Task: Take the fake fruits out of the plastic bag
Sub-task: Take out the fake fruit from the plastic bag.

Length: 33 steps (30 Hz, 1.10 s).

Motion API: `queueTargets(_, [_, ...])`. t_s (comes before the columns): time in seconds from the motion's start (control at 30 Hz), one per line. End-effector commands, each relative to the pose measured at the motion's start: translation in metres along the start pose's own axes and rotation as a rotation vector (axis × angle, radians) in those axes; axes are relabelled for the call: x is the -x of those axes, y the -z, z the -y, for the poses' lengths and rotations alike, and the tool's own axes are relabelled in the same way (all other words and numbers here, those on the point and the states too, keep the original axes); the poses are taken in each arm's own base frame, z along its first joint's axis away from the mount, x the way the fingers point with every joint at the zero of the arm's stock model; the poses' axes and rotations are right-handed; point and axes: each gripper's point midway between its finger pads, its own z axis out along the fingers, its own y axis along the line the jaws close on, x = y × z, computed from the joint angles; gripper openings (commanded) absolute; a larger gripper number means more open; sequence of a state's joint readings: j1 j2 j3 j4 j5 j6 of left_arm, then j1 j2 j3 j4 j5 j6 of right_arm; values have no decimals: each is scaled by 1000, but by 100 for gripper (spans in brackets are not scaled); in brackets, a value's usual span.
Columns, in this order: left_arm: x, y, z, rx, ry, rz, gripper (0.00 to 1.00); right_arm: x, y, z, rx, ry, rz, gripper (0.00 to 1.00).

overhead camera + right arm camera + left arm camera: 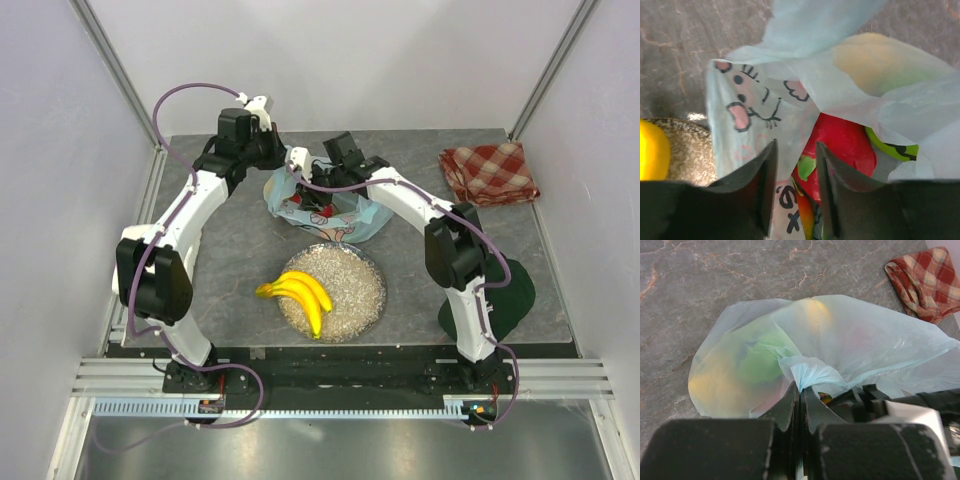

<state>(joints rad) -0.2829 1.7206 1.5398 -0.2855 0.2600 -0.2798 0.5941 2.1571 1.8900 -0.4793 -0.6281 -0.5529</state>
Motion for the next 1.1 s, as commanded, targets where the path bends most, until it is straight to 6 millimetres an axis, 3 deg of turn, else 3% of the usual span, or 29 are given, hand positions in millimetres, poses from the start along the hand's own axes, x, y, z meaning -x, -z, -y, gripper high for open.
queueTargets(0.0, [25, 11, 11, -16, 8, 73, 2, 9, -12, 31, -109, 31, 36, 62])
queueTargets(0.03, [23, 11, 11, -18, 9, 69, 2, 9, -15, 35, -124, 36, 43, 82])
queueTargets(0.1, [22, 12, 13, -25, 7, 67, 2, 0, -26, 38, -129, 34, 28, 98])
queueTargets(0.23, [20, 15, 14, -30, 3, 63, 2, -22, -37, 53, -191, 34, -35, 98])
queueTargets(0.3, [18, 15, 14, -34, 4, 59, 2, -32, -41, 52, -180, 36, -66, 98])
queueTargets(0.33, [17, 15, 14, -38, 3, 56, 2, -49, -45, 46, -151, 17, -113, 98])
queueTargets(0.43, [16, 15, 15, -42, 5, 54, 2, -71, -50, 48, -152, -39, -167, 98])
queueTargets(0.53, [17, 16, 16, -45, 3, 56, 2, -77, -48, 56, -150, -140, -163, 98])
queueTargets(0.67, [25, 30, 25, -76, -17, 64, 1, -69, -23, 65, -177, -175, -145, 98])
queueTargets(0.87, [5, 36, 17, -52, -11, 24, 2, -118, 19, 92, -264, -320, -236, 98])
queueTargets(0.9, [2, 36, 16, -48, -11, 21, 2, -128, 23, 88, -252, -340, -250, 98])
queueTargets(1.0, [-5, 35, 12, -46, -9, 5, 2, -126, 50, 82, -224, -376, -247, 98])
queueTargets(1.07, [-6, 35, 14, -55, -10, -1, 2, -115, 63, 77, -160, -443, -188, 98])
